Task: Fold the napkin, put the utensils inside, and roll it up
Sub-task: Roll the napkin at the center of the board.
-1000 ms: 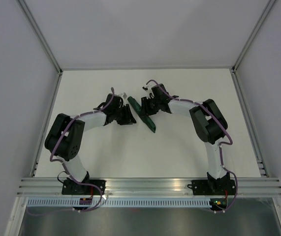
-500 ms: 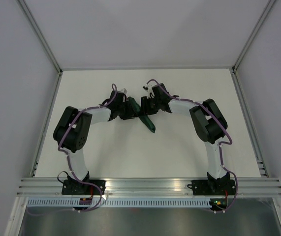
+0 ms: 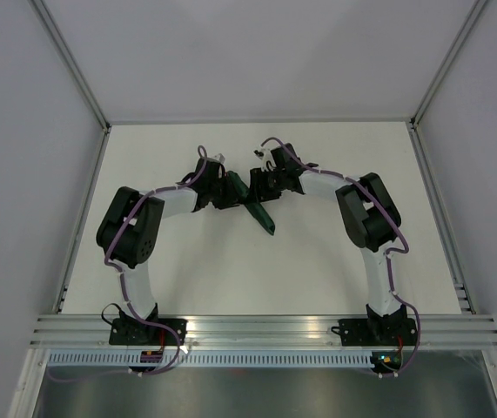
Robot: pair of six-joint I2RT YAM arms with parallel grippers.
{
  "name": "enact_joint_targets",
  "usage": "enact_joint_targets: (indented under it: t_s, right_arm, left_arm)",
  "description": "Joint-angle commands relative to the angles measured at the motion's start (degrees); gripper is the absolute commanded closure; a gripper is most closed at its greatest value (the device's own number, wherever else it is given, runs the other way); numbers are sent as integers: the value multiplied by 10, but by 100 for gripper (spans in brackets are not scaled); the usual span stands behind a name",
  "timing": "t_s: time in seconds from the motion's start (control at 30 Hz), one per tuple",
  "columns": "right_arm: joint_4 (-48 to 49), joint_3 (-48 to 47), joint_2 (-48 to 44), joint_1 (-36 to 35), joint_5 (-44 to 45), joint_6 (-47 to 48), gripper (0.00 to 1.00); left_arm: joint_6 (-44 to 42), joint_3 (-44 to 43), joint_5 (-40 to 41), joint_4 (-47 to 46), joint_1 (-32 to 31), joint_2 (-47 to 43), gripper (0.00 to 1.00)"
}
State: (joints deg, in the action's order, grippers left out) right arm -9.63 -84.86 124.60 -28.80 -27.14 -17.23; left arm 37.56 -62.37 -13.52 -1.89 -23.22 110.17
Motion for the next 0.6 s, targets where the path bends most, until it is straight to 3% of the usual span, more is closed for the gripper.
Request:
enact_joint_targets:
  t_s: [0.0, 0.57]
  right_arm:
    - [-88, -10, 37, 8, 13, 5, 46]
    - [-117, -60, 36, 28, -35, -2, 45]
  left_arm:
    - [25, -23, 9, -7, 1, 9, 73]
    - [26, -43, 2, 3, 0, 22, 73]
